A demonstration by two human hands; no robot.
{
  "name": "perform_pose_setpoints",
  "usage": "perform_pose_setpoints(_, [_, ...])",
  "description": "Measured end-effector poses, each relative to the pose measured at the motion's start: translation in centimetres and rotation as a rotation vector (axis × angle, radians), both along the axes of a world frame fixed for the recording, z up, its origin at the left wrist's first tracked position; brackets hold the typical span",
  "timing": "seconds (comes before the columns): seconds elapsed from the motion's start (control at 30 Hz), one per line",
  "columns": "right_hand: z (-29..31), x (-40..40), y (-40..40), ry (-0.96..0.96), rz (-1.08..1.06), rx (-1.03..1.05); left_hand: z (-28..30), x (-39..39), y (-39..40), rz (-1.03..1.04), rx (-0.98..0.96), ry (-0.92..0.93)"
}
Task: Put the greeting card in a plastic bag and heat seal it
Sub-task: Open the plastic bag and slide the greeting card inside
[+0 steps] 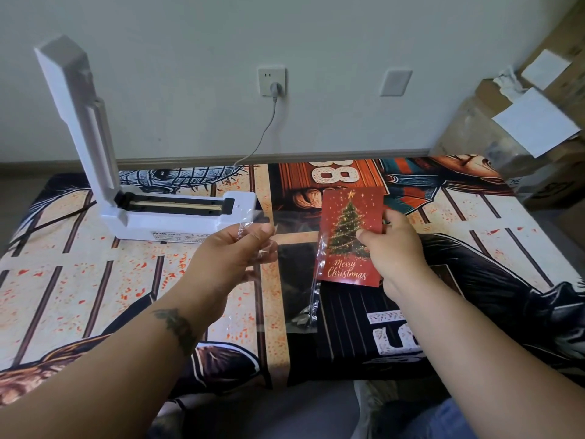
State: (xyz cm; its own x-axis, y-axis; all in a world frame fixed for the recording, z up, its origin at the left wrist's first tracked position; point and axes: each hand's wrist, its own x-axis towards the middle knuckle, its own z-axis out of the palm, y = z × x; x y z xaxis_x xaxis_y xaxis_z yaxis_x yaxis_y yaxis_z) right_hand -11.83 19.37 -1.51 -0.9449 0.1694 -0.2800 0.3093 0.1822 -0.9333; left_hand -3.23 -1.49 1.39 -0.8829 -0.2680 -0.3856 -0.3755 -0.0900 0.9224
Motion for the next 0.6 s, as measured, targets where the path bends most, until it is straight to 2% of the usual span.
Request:
perform_pose_setpoints(0.17, [1.4,-0.4,-0.1,0.249,-0.043,-0.006,0.2,-0.1,0.2,0.012,-0.005,0.018])
perform_pose_setpoints(0.27, [3.3,-0.7,-0.1,0.321,-0.123,-0.223,0.3,-0.2,0.4,-0.005,-0.015,0.026])
perform_pose_setpoints(0.4, [5.3,-0.3,-0.3,0.366,-0.059,-0.643,0.5,-0.3,0.5,-0.047,-0.012,0.054])
perform_pose_setpoints(0.47, [5.9,0.1,-0.4,0.393,0.003,-0.739,0.4,-0.4,0.6,-0.069,0.005,0.072])
perform_pose_setpoints(0.6, [6.4,0.5,-1.0,0.389,0.076,-0.796,0.4,-0.4,0.8,-0.111,0.023,0.1])
